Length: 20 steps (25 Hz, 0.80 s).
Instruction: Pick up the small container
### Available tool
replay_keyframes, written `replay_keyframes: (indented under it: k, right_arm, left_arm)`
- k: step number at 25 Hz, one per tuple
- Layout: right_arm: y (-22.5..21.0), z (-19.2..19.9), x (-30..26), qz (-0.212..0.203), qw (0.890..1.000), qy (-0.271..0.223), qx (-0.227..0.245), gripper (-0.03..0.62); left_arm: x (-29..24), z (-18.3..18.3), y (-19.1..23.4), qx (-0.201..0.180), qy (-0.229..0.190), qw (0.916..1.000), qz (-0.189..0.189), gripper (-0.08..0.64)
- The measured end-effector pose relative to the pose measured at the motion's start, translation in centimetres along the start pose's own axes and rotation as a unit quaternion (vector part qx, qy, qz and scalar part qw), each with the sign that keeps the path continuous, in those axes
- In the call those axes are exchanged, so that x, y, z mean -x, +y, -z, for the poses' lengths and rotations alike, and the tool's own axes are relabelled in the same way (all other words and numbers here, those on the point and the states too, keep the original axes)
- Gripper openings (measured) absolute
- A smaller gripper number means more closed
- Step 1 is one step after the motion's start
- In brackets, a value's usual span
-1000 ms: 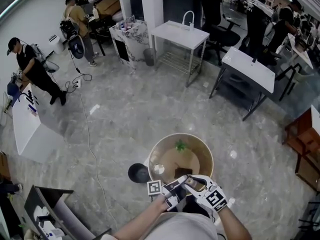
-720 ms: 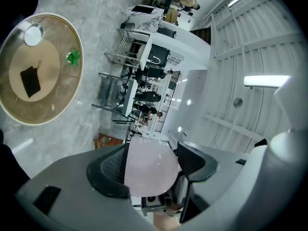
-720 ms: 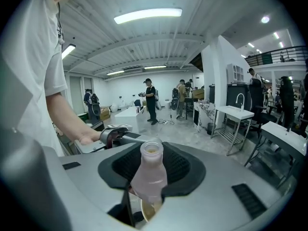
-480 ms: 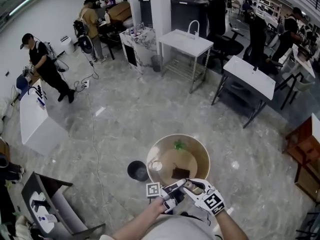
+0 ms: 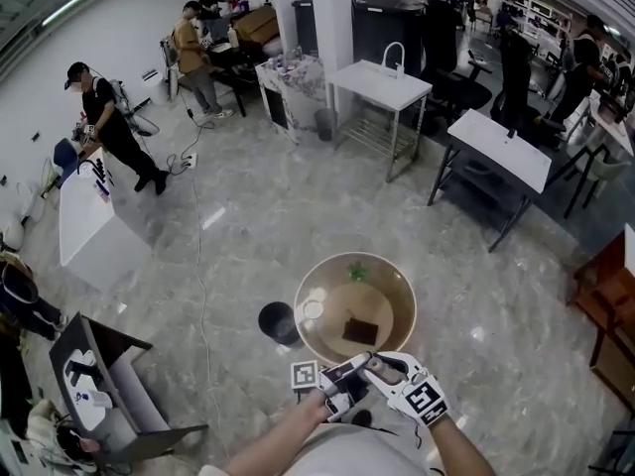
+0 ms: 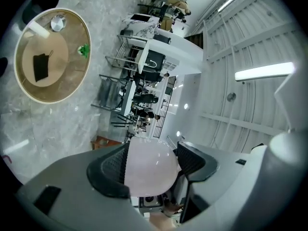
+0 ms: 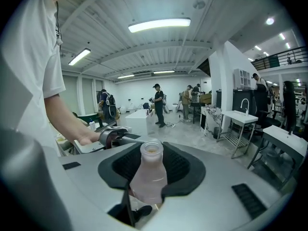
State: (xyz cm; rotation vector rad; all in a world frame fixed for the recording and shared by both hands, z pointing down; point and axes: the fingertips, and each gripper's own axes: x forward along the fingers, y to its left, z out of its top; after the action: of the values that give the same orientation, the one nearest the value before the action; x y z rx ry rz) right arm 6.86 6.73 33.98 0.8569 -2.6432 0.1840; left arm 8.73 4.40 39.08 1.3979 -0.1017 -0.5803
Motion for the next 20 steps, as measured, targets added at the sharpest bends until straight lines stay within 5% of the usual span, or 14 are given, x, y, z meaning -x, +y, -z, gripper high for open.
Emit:
replay_keyframes:
  k: [9,20]
  right_arm:
    - [4.1,0.0,3.8,-0.016,1.000,-0.015,0.013,0.152]
    - [7.5,-2.3,2.7,-0.010,0.999,-0.034,0.022,0.152]
  left_arm:
    - [1.7,5.2,-0.9,-0.004,-0.018,0.9998,0.001,0.314]
    - [4.8,5.5,-3.5,-0.013,-0.006,0.9999,-0.002,0.314]
